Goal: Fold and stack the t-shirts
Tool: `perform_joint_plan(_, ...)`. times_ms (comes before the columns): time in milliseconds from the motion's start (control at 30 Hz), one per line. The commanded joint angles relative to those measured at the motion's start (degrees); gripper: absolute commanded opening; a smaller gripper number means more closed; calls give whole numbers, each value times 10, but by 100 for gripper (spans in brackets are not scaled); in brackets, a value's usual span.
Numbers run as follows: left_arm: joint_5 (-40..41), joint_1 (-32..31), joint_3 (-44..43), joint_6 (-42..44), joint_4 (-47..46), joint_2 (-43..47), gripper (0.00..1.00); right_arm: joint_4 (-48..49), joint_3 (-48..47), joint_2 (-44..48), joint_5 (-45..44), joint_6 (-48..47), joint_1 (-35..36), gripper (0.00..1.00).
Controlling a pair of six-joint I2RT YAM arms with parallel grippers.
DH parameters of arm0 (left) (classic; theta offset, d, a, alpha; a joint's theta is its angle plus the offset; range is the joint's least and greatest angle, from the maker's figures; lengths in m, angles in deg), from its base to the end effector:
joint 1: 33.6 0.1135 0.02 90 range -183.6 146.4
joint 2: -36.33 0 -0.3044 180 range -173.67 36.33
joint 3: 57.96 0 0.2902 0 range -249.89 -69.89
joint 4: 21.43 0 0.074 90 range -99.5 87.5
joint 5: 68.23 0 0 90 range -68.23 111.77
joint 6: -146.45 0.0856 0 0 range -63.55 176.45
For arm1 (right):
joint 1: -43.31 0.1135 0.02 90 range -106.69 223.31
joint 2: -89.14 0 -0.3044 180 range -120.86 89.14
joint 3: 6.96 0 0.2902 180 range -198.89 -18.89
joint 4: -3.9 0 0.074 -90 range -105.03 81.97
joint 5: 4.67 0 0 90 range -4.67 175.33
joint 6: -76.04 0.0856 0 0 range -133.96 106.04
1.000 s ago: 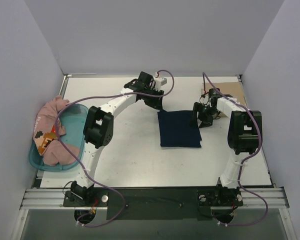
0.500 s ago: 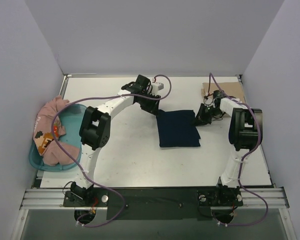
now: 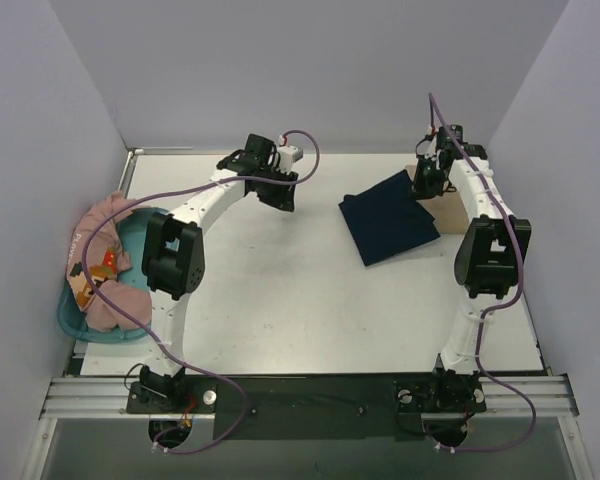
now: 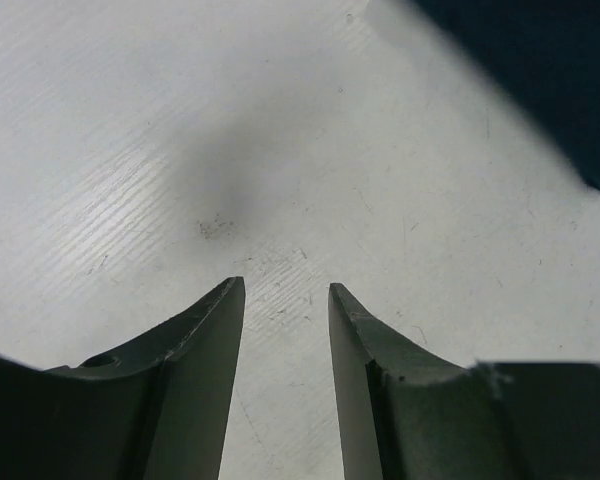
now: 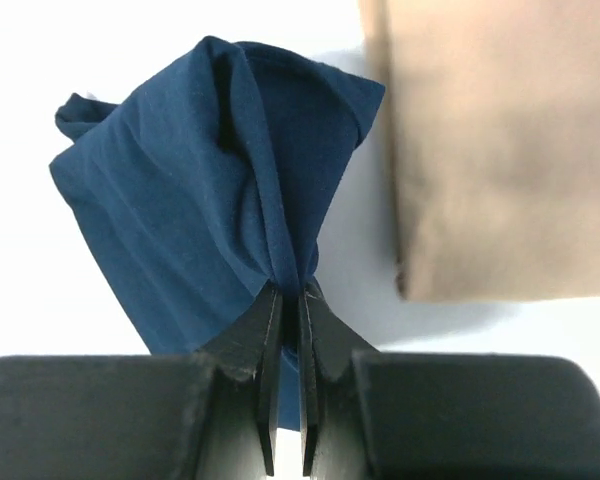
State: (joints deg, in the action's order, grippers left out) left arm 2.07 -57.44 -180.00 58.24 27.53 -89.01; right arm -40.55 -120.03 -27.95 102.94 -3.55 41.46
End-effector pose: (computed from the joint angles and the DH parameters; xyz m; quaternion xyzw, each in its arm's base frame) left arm 0.5192 -0.2610 0.2229 0.2607 0.8968 -0.2198 0.2818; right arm 0.5518 0.0081 0.2477 0.0447 0.9245 0.1689 0.3387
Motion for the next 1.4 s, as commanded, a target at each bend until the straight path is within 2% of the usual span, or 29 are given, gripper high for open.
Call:
perform_joint_plan(0,7,-1,-4,17,-6,29,49,-69,-142,-59,-101,-29,-2,0)
perform_joint_plan(200,15,0,4,19,-8,27,49,-105,-260,-110,-191,-51,-4,0)
perform_joint_plan(400,2,1,3,35,1,26,53,-105,-315,-110,-261,-100,-13,0)
perform_joint_plan(500,-1,1,-1,37,3,25,54,-104,-334,-103,-294,-153,-15,0)
perform_joint_plan(933,9,1,8,41,4,24,54,-85,-336,-85,-283,-181,-70,0)
perform_joint_plan(1367,24,2,3,48,1,18,54,-84,-360,-45,-202,-167,-72,0)
